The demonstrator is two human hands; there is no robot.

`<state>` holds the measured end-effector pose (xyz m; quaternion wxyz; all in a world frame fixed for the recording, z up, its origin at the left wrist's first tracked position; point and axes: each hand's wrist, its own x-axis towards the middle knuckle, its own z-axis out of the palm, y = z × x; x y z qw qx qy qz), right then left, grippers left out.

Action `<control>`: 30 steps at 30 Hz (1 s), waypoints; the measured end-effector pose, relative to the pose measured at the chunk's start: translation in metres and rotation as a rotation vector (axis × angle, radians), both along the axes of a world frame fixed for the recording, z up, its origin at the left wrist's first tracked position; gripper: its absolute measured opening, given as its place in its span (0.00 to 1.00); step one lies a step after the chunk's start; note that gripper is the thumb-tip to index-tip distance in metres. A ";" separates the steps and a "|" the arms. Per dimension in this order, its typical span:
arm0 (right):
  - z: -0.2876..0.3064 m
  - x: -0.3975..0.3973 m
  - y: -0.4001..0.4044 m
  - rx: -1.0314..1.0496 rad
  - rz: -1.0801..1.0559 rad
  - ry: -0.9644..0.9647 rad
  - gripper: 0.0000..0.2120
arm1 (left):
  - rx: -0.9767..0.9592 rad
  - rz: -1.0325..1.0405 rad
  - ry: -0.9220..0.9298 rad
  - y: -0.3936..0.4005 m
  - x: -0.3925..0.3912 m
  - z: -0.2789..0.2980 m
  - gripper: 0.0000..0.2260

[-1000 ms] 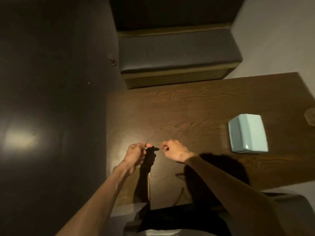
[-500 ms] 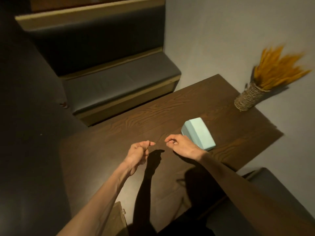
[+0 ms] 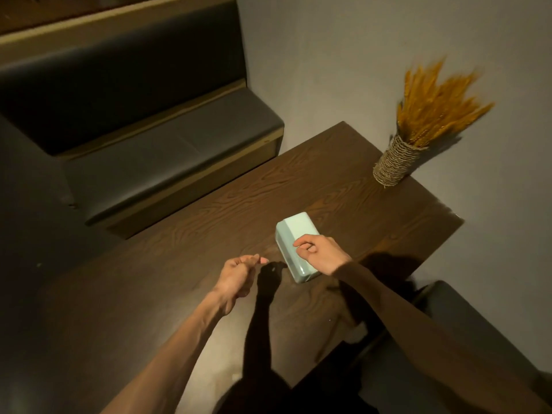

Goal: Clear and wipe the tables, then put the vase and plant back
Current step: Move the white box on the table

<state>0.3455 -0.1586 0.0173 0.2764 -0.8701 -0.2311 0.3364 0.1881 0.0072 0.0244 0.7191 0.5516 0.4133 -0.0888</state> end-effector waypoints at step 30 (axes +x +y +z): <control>-0.080 0.367 -0.181 0.267 -0.597 -0.085 0.28 | 0.453 -0.378 -0.008 -0.161 0.472 -0.032 0.30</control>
